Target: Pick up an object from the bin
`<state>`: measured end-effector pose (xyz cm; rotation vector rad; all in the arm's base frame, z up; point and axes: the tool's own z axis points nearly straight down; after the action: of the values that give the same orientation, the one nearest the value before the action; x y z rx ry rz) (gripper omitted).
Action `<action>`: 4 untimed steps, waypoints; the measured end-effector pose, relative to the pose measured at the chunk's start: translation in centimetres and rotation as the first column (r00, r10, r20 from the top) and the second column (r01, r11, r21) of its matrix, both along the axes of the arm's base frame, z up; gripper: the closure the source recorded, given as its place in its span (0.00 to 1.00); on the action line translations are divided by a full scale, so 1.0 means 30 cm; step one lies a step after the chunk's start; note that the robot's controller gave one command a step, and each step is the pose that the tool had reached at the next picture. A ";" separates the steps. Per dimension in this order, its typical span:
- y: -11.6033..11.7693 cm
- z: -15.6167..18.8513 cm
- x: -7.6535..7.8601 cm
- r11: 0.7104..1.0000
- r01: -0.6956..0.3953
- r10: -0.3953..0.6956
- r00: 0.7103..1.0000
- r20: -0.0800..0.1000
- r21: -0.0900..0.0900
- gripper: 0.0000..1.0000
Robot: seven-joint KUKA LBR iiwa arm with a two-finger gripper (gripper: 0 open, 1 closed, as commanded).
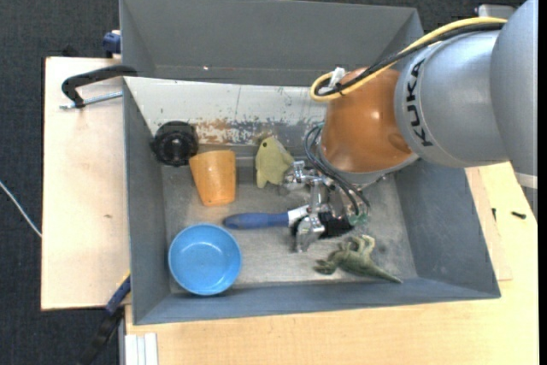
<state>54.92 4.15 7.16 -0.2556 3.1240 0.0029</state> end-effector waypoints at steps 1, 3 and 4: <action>0.004 0.006 0.005 1.000 0.001 -0.001 1.000 -0.002 0.000 0.00; 0.010 0.011 0.009 1.000 0.002 -0.002 1.000 -0.004 0.000 0.00; 0.013 0.013 0.011 1.000 0.003 -0.003 1.000 -0.004 0.000 0.00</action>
Offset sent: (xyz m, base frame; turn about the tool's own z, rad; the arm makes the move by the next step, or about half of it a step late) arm 0.0000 0.0000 0.0000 0.0000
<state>55.26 4.54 7.53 -0.2511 3.1286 0.0027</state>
